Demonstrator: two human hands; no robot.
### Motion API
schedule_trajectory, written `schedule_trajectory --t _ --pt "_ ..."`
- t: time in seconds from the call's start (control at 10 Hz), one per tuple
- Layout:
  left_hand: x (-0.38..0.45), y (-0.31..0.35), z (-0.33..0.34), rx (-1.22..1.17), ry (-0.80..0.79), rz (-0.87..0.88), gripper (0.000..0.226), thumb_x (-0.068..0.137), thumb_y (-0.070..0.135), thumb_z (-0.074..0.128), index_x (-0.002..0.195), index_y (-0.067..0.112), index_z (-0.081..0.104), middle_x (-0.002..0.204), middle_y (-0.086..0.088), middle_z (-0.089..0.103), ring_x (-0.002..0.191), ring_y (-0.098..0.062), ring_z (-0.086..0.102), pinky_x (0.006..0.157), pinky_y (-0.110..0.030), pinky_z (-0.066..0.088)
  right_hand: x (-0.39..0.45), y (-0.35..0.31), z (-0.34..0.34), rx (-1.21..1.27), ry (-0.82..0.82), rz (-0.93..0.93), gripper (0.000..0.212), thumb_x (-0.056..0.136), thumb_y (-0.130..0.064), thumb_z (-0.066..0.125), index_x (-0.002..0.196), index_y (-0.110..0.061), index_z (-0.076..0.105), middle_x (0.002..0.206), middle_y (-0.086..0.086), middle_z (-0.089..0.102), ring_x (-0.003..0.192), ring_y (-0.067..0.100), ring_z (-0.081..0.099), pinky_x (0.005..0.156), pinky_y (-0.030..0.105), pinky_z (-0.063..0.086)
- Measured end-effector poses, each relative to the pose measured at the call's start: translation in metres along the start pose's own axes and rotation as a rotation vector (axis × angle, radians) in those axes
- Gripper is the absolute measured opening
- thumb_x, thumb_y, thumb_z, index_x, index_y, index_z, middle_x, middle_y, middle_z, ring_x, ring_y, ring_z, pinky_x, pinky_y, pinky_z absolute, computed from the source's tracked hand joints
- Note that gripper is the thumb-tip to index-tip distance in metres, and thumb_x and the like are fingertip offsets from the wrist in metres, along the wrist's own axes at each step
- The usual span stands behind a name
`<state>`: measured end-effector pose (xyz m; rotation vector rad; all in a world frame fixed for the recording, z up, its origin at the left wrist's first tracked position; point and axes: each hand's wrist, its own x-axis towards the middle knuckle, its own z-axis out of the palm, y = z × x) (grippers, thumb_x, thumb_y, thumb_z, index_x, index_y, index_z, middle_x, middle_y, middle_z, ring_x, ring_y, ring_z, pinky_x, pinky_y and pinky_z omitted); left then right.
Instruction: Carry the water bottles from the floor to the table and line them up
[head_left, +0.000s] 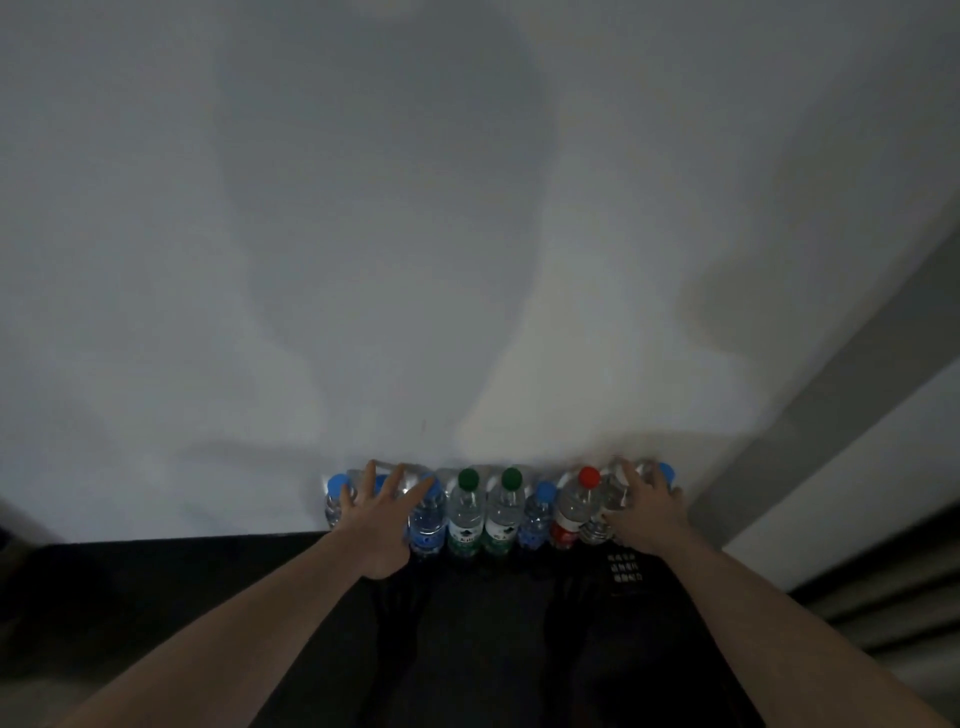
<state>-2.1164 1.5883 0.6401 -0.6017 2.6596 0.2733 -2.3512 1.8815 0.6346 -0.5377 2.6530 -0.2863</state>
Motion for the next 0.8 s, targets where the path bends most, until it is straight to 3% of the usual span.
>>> schedule_trajectory --t 0.1,0.2,0.5,0.6,0.7,0.8 --pt "0.002 0.003 0.002 -0.014 0.01 -0.004 0.104 0.09 0.012 0.056 0.156 0.043 -0.018 0.167 -0.003 -0.024 0.149 -0.041 -0.027 0.119 -0.067 -0.009 -0.002 -0.003 0.0 0.093 -0.017 -0.042 0.089 0.093 -0.037 0.065 0.161 -0.022 0.01 0.159 0.018 0.033 0.148 0.034 0.029 0.12 0.043 0.026" --pt "0.005 0.004 0.003 0.01 0.026 0.004 0.101 0.09 0.015 0.058 0.158 0.04 -0.012 0.168 -0.003 -0.02 0.151 -0.042 -0.022 0.12 -0.067 -0.004 -0.008 -0.012 0.004 0.261 0.017 -0.11 0.077 0.088 -0.013 0.066 0.153 -0.012 0.024 0.127 0.017 0.064 0.117 0.032 0.061 0.099 0.04 0.051" --pt "0.001 0.015 0.006 0.158 0.114 0.105 0.096 0.084 0.019 0.06 0.162 0.024 0.005 0.168 -0.001 0.002 0.155 -0.029 0.0 0.124 -0.057 0.007 -0.01 0.004 0.005 0.303 0.012 -0.149 0.088 0.087 -0.017 0.073 0.157 -0.009 0.019 0.144 0.014 0.051 0.136 0.031 0.048 0.111 0.034 0.04" --pt "0.0 0.02 0.005 0.143 0.082 0.081 0.096 0.085 0.019 0.06 0.162 0.023 0.005 0.168 -0.001 0.0 0.155 -0.03 -0.002 0.124 -0.058 0.006 -0.015 0.01 0.007 0.265 0.007 -0.149 0.094 0.093 -0.026 0.07 0.16 -0.008 0.007 0.162 0.016 0.028 0.149 0.03 0.029 0.116 0.032 0.031" --pt "-0.006 0.025 0.0 0.112 0.064 0.059 0.092 0.087 0.017 0.059 0.162 0.024 0.006 0.169 0.0 -0.003 0.155 -0.03 -0.006 0.125 -0.057 0.003 -0.024 0.015 0.011 0.243 0.011 -0.184 0.09 0.092 -0.02 0.069 0.16 -0.01 0.011 0.162 0.017 0.025 0.149 0.032 0.026 0.116 0.031 0.027" --pt "-0.016 0.026 -0.001 0.053 0.104 0.044 0.091 0.089 0.016 0.058 0.163 0.025 0.005 0.17 0.002 -0.004 0.156 -0.03 -0.006 0.125 -0.054 0.002 -0.038 0.011 0.013 0.303 0.051 -0.273 0.08 0.091 -0.01 0.069 0.157 -0.007 0.023 0.155 0.02 0.035 0.143 0.035 0.036 0.119 0.037 0.031"
